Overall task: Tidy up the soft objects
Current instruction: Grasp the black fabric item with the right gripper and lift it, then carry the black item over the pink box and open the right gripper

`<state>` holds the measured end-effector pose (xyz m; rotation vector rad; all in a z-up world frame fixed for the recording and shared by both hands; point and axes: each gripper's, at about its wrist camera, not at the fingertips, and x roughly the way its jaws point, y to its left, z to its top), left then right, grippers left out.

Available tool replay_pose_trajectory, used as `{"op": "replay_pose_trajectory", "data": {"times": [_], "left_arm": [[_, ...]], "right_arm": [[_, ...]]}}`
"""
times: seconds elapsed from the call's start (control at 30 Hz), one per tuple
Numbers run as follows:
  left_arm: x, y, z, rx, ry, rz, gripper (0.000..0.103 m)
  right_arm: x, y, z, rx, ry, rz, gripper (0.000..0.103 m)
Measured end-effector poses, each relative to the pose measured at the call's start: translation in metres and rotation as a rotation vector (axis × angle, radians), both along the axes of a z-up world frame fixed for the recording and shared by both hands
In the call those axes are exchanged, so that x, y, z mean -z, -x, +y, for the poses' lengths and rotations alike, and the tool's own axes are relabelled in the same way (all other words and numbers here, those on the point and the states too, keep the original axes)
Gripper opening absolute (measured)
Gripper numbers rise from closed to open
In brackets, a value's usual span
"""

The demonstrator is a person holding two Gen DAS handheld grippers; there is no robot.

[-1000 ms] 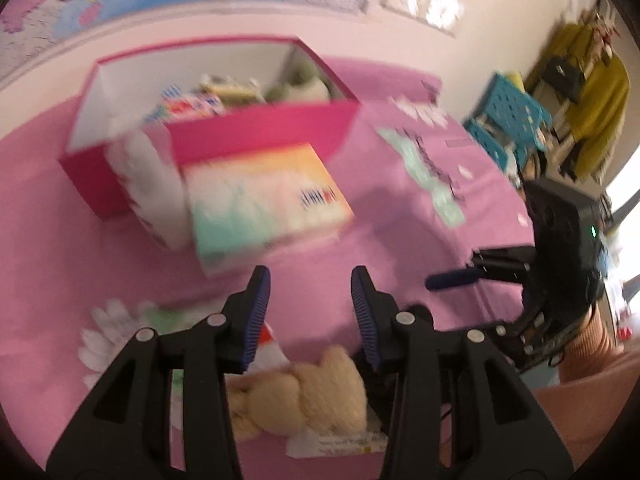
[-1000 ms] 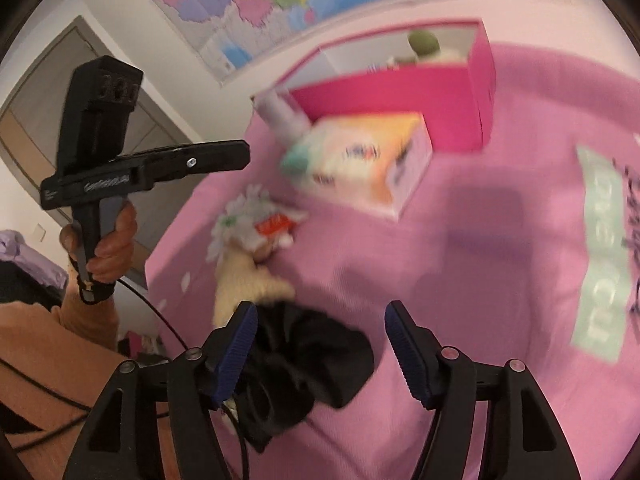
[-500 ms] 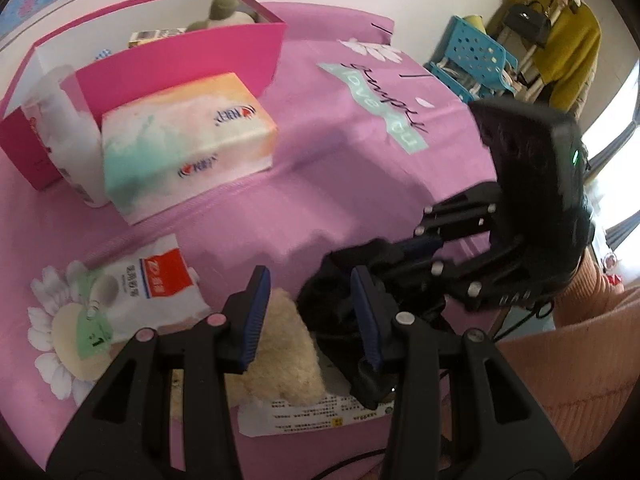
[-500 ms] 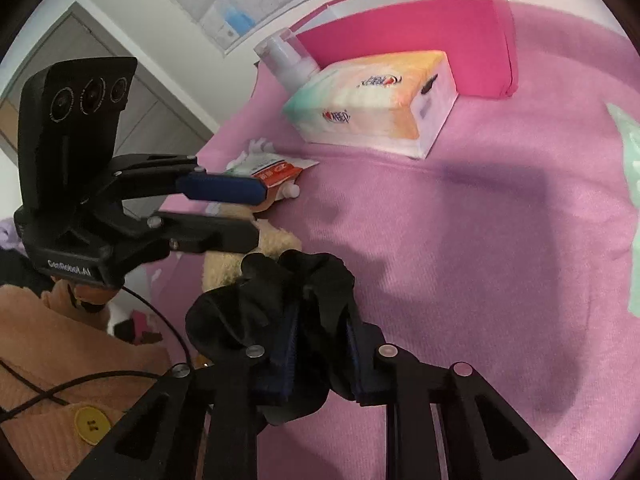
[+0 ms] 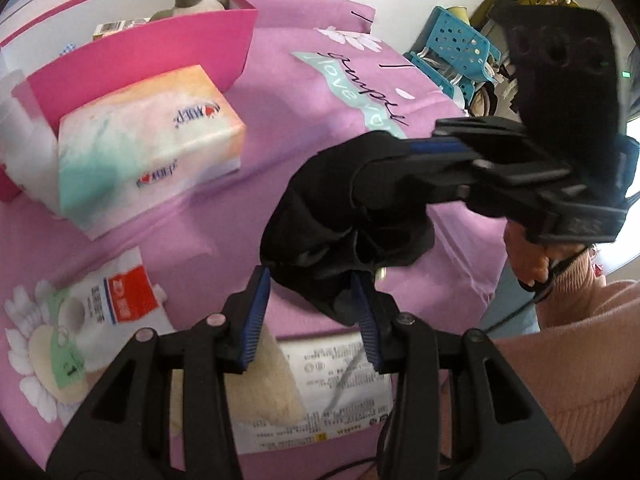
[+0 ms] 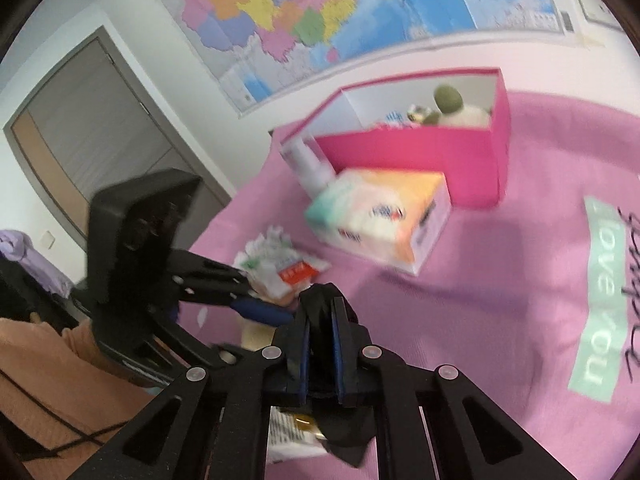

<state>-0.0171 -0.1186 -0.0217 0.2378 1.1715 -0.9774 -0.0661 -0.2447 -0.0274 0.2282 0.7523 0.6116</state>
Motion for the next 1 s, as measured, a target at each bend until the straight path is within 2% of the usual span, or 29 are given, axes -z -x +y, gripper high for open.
{"op": "replay_pose_trajectory", "data": {"times": [0.23,0.37,0.53,0.73,1.0], "left_arm": [[-0.021,-0.026,0.001,-0.052,0.061,-0.038,0.043],[-0.039,-0.041,0.005,-0.09,0.101,-0.088,0.042],[-0.065,-0.064,0.009,-0.144,0.13,-0.147,0.029],[-0.09,-0.095,0.003,-0.189,0.126,-0.22,0.02],[-0.102,-0.144,-0.002,-0.289,0.086,-0.255,0.019]], "right_arm": [[-0.028,-0.01,0.011,-0.024,-0.004,-0.085,0.008],[-0.048,-0.02,0.011,-0.025,-0.008,-0.141,0.008],[-0.074,-0.042,0.006,-0.026,-0.016,-0.198,0.008],[-0.1,-0.084,0.005,-0.045,-0.047,-0.238,0.008],[-0.12,-0.132,0.001,-0.027,-0.071,-0.255,0.008]]}}
